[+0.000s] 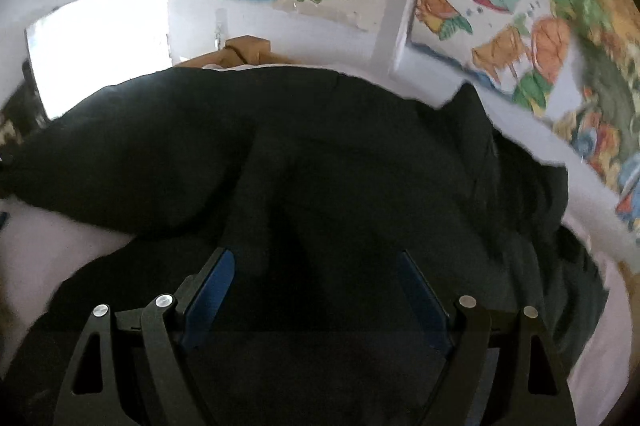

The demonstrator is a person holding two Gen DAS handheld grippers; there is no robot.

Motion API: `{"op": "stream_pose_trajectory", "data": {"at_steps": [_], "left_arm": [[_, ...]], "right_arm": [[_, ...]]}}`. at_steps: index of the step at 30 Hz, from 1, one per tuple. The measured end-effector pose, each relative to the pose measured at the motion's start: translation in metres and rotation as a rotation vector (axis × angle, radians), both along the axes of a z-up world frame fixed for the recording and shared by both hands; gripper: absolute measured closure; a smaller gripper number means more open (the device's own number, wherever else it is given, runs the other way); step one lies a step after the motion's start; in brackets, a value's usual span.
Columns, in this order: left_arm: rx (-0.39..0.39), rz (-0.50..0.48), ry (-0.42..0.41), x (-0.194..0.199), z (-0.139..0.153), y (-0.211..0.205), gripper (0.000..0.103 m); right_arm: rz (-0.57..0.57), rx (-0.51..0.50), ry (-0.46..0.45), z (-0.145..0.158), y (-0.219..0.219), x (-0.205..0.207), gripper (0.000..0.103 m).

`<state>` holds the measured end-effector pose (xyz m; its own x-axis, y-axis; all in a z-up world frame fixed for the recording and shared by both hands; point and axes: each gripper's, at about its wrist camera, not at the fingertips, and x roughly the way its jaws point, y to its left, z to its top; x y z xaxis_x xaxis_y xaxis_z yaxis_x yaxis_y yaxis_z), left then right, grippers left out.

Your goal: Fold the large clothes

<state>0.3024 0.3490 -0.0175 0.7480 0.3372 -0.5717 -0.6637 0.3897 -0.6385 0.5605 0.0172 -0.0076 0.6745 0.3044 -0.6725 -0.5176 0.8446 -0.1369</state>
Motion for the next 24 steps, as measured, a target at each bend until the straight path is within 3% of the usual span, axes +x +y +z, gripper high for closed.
{"op": "stream_pose_trajectory", "data": {"at_steps": [6,9,11,13,19,22,24], "left_arm": [[0.055,0.047,-0.125,-0.017,0.003,-0.006,0.006],[0.086,0.051,-0.137,-0.022,0.004,-0.006,0.009],[0.100,0.054,-0.140,-0.027,0.004,-0.007,0.020],[0.107,0.050,-0.133,-0.025,0.003,-0.009,0.044],[0.123,0.000,-0.165,-0.007,0.007,-0.008,0.082],[0.141,-0.029,-0.197,-0.002,0.018,-0.009,0.094],[0.161,-0.053,-0.232,0.003,0.030,-0.013,0.096]], "right_arm": [[-0.094,0.003,-0.008,-0.034,0.005,0.026,0.020],[-0.096,0.005,-0.041,-0.043,0.005,0.029,0.012],[-0.099,-0.002,-0.062,-0.048,0.006,0.029,0.009],[-0.103,-0.008,-0.075,-0.054,0.008,0.029,0.008],[-0.103,0.007,-0.082,-0.062,0.006,0.028,0.005],[-0.109,0.023,-0.075,-0.064,0.003,0.029,0.002],[-0.112,0.025,-0.072,-0.066,0.003,0.031,0.001]]}}
